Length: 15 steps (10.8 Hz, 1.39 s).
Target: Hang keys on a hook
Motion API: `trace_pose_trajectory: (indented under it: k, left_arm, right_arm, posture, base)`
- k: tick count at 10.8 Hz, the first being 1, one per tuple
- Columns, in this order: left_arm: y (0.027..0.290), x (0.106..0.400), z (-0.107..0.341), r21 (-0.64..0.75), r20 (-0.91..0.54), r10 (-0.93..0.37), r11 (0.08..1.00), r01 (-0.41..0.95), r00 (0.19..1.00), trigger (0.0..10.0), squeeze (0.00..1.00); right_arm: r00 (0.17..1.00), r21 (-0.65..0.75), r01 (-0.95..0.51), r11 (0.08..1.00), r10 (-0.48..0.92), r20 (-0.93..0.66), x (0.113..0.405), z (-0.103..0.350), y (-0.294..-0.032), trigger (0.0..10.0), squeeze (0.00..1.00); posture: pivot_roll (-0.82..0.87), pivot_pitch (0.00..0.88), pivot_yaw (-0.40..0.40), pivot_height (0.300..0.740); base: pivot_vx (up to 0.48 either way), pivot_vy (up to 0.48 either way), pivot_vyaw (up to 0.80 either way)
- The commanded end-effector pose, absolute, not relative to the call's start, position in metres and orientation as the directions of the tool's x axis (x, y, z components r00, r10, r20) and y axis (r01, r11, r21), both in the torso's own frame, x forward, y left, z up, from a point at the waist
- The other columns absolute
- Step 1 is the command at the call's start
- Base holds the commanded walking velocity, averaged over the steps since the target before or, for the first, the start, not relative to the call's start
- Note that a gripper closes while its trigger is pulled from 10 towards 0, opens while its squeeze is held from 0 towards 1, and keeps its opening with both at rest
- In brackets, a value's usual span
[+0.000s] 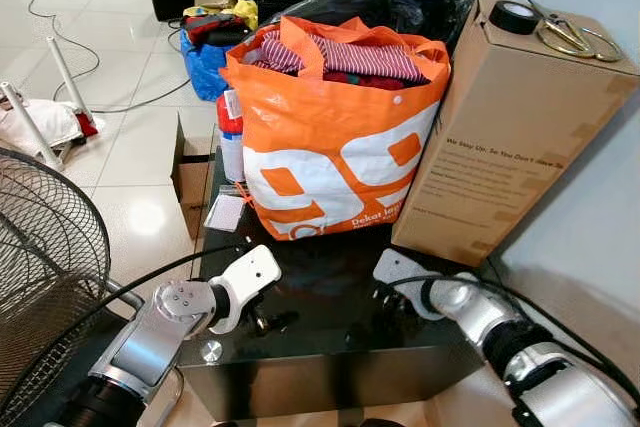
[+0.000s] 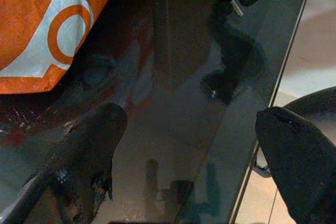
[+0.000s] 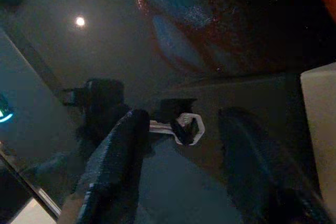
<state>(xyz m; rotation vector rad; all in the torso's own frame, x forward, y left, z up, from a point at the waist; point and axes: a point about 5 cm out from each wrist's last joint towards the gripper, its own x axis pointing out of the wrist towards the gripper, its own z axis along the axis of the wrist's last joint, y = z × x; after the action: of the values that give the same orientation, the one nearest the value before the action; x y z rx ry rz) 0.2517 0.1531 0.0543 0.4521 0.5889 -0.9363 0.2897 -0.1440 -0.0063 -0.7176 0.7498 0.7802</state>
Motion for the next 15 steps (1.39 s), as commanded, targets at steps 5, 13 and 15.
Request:
trace_pose_trajectory:
  k: [5, 13, 15]
  left_arm:
    - [0.148, 0.250, 0.067, 0.125, -0.639, -0.624, 0.492, 0.862, 0.449, 10.0, 0.67]
    - [0.149, 0.245, 0.076, 0.119, -0.660, -0.616, 0.479, 0.870, 0.430, 10.0, 0.68]
    - [0.148, 0.247, 0.077, 0.122, -0.660, -0.616, 0.477, 0.870, 0.430, 10.0, 0.67]
  right_arm:
    - [0.571, -0.348, -0.747, 0.567, 0.277, -0.773, 0.293, -0.008, -0.147, 0.0, 0.00]
    - [0.561, -0.349, -0.744, 0.570, 0.248, -0.790, 0.285, -0.017, -0.145, 0.0, 0.00]
    - [0.579, -0.346, -0.731, 0.589, 0.268, -0.770, 0.290, -0.012, -0.145, 0.0, 0.00]
  posture:
    - [-0.05, 0.000, -0.111, 0.740]
    - [-0.04, 0.000, -0.098, 0.740]
    - [-0.04, 0.000, -0.098, 0.740]
  base:
    - [0.000, 0.000, 0.00]
    - [0.000, 0.000, 0.00]
    - [0.000, 0.000, 0.00]
